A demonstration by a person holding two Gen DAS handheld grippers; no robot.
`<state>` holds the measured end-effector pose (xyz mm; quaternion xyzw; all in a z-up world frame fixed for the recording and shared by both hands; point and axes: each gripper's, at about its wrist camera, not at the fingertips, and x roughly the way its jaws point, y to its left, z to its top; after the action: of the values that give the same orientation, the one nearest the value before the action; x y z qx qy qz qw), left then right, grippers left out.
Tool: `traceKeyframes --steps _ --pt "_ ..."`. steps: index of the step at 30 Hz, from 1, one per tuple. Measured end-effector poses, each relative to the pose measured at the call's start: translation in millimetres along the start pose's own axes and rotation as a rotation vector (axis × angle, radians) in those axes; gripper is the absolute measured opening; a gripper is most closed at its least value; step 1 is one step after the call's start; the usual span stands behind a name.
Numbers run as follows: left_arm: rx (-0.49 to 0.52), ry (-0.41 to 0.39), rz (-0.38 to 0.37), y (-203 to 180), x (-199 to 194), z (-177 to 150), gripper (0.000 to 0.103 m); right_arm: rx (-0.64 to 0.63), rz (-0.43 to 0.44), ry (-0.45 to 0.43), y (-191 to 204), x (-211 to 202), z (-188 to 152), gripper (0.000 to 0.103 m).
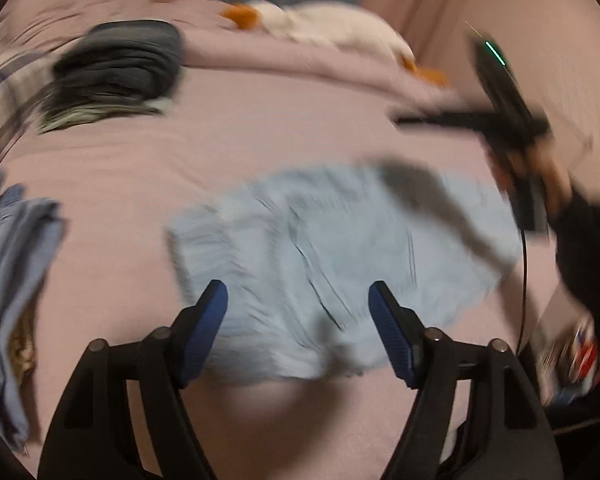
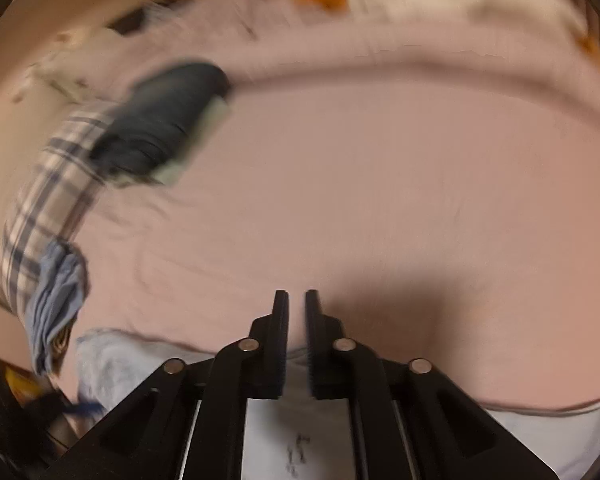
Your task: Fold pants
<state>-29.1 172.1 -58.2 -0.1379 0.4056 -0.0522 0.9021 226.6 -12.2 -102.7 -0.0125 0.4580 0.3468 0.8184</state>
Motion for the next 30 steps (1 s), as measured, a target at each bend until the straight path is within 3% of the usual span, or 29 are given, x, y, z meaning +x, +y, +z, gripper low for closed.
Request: traceKeyframes --steps 3,7,11,12,14,16,19,23,25,30 --pt "-0.068 -0.029 0.023 14 -10 7 0.075 -0.107 0.013 -0.027 11 -37 -18 0.028" --pt "-0.042 -0.029 -0.045 -2 -6 8 0.075 -0.184 0.019 0.013 32 -53 -69 0.028" --pt "0.034 0.022 -0.099 -30 16 10 0.075 -0.217 0.010 0.065 28 -60 -108 0.028" --pt "0.050 0.048 -0.082 -31 28 11 0.075 -0.227 -0.001 0.075 32 -57 -118 0.028" --pt "0.067 0.137 0.047 -26 60 7 0.072 -0.236 0.014 0.105 37 -45 -132 0.028" --pt "0.067 0.123 0.073 -17 69 6 0.070 -0.232 0.004 0.144 43 -29 -140 0.031" --pt "0.021 0.111 0.088 -7 65 11 0.065 -0.276 -0.033 0.120 51 -28 -140 0.032" --pt "-0.006 0.105 0.106 -10 58 12 0.068 -0.207 -0.004 0.062 32 -56 -132 0.032" --pt "0.007 0.098 0.117 -23 53 12 0.077 -0.148 -0.035 0.009 10 -76 -135 0.032" --pt "0.047 0.093 -0.002 -66 54 9 0.079 0.064 -0.124 -0.092 -70 -120 -145 0.033"
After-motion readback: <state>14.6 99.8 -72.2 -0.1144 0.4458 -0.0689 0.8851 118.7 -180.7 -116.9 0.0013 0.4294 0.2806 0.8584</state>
